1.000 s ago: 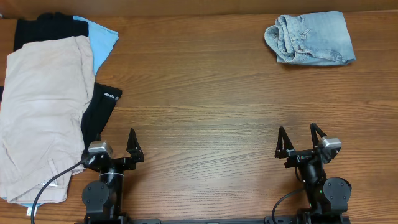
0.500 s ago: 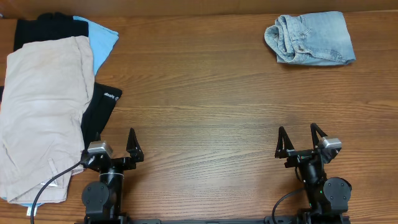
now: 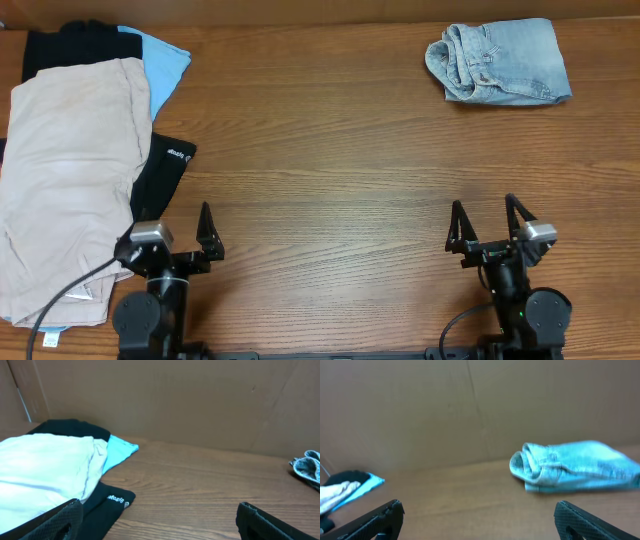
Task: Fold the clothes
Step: 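Reach the left gripper down and grasp the beige shorts on the pile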
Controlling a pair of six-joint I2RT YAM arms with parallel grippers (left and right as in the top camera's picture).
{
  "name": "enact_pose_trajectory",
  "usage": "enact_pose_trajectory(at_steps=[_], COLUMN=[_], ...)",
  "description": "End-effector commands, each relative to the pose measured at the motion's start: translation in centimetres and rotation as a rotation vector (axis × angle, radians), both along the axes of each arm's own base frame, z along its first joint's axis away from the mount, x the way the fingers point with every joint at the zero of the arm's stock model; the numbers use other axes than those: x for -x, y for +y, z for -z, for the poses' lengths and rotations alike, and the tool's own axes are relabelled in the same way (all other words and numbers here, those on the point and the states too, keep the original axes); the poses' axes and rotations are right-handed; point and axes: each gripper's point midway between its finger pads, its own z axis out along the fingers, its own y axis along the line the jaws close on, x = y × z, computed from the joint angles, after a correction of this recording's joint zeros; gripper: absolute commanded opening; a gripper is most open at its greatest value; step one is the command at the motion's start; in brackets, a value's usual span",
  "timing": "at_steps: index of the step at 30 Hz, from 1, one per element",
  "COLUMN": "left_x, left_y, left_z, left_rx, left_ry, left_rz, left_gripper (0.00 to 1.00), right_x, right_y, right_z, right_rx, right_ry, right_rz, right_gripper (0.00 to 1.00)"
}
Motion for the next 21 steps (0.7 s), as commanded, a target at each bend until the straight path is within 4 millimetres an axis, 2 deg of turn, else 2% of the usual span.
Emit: enact_pose_trajectory(at_steps=[1,9,13,16,18,21], left_x=[-0.5,-3.0,-4.5,-5.4,-6.1,-7.8], left_y=[0.2,-0.6,-0.9,-0.9,-0.9,-1.6], left_z=[-1.9,-6.4,-7.1,-6.9,-7.0,-7.7], left_rx=[-0.026,-0.012,0.005,0.016,0.019,0.044], left_ry=[0.015,0.122,0.270,0.424,0.500,0.574], left_rz=[-0.003,0.049,0.075,0.076,0.078,0.125], left_gripper=[1.00,1.00,1.00,1.00,1.00,1.00], right_x=[0.9,0.6,-0.3,-1.7,-2.8,-4.8], right_y=[0.0,0.0,1.0,1.2,1.4,2.2], right_z=[-4.3,-7.5,-9.4,-10.4,-10.3,-9.2], right_rx=[0.026,0.028,0.077,0.076,0.074,0.062], right_ry=[-0.088,0.013,0.081,0.172,0.255,0.425], right_rz=[0.007,0.003,-0.053,-0.068,-0.084,-0.138], right_gripper=[1.00,1.00,1.00,1.00,1.00,1.00])
